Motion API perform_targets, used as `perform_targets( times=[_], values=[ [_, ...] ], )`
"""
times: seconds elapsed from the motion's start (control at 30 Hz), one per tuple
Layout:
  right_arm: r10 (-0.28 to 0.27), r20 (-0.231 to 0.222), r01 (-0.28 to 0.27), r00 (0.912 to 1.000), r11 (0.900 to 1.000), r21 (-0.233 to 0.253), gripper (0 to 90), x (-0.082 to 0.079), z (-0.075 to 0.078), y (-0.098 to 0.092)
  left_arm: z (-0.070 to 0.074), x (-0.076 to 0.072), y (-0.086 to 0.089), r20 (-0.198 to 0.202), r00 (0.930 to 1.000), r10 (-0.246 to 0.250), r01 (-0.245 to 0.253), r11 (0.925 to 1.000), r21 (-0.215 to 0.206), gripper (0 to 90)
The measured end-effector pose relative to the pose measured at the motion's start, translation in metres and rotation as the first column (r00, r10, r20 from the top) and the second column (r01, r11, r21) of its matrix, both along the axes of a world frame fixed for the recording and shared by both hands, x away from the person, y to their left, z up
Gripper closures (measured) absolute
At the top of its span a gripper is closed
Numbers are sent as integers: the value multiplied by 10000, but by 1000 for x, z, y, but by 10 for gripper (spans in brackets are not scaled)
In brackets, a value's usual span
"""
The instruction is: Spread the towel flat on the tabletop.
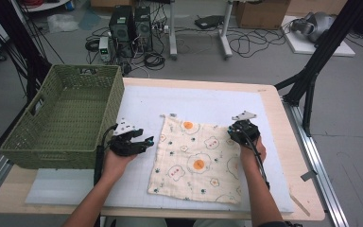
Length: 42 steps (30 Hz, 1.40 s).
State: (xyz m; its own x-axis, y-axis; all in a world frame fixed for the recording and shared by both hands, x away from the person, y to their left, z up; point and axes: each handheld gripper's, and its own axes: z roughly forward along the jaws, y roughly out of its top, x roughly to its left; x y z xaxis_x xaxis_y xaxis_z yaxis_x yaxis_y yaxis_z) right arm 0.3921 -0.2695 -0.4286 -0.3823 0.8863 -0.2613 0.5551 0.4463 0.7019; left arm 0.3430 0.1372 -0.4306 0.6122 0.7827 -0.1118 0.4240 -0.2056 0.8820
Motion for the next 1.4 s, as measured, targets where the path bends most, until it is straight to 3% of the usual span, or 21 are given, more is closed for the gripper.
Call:
perform_targets(
  times=[0.03,0.07,0.1,0.13,0.33,0.4,0.43,0.47,0.63,0.67,0.77,0.83,0.9,0.97,1.07,1.17,1.2,1.23,1.27,1.33,1.4],
  values=[
    [0,0,0,10000,10000,0,634,0,0,0,0,1,-1,-5,10000,24,-24,10000,-78,435],
    [100,167,-110,9998,9982,585,594,-6,6,-6,1,4,-3,-5,10000,12,-12,9999,-125,435],
    [100,167,-110,9998,9982,585,594,-6,6,-6,2,5,-5,-8,10000,-13,12,9999,-142,435],
    [241,332,-271,9992,9951,950,568,-14,13,-11,4,8,-7,21,10000,-20,20,9999,-147,436],
    [817,522,-890,9953,9835,1577,498,-33,19,-22,5,25,-23,-96,9999,-75,74,9999,-109,441],
    [1177,560,-1268,9915,9705,2053,422,-46,19,-28,2,29,-27,-95,9999,134,-137,9995,-287,444],
    [1177,560,-1268,9915,9705,2053,422,-46,19,-28,0,32,-28,-301,9994,197,-203,9996,-200,444],
    [1465,546,-1552,9877,9615,2268,394,-54,19,-30,-2,37,-31,-598,9977,332,-337,9994,-78,444],
    [1736,815,-1874,9814,9583,2155,330,-70,18,-30,-3,49,-41,-600,9976,349,-351,9994,-16,433],
    [1855,930,-2017,9782,9551,2168,300,-76,17,-30,-2,56,-46,-692,9967,431,-414,9988,266,394],
    [1950,1011,-2130,9756,9525,2175,283,-80,15,-30,-2,63,-50,-803,9937,777,-743,9962,445,275],
    [2022,959,-2189,9746,9503,2215,281,-82,13,-29,-5,69,-52,-957,9909,948,-915,9951,381,274],
    [2161,945,-2313,9718,9518,2014,281,-82,12,-28,-9,75,-56,-1179,9876,1033,-957,9930,688,305],
    [2122,1005,-2285,9721,9532,1981,282,-82,12,-28,-13,77,-59,-1243,9899,675,-577,9950,810,310],
    [2082,1049,-2264,9724,9506,2124,282,-82,12,-30,-20,80,-65,-1355,9891,574,-411,9919,1204,401],
    [2046,1055,-2232,9731,9505,2160,282,-82,12,-31,-20,77,-72,-950,9939,555,-376,9828,1808,432],
    [2041,1087,-2234,9729,9508,2146,283,-82,12,-31,-20,76,-73,-801,9963,296,-142,9825,1859,474],
    [2039,1099,-2236,9728,9505,2160,283,-82,12,-31,-20,75,-73,-777,9969,82,64,9825,1860,596],
    [2064,1048,-2246,9728,9512,2114,283,-81,12,-30,-19,73,-75,-557,9981,-278,391,9761,2138,844],
    [2072,1032,-2251,9728,9507,2133,283,-81,11,-30,-19,74,-74,-559,9984,-107,224,9771,2116,849],
    [2089,953,-2246,9733,9525,2059,283,-81,10,-29,-20,78,-66,-632,9966,535,-407,9812,1888,859]
  ],
)
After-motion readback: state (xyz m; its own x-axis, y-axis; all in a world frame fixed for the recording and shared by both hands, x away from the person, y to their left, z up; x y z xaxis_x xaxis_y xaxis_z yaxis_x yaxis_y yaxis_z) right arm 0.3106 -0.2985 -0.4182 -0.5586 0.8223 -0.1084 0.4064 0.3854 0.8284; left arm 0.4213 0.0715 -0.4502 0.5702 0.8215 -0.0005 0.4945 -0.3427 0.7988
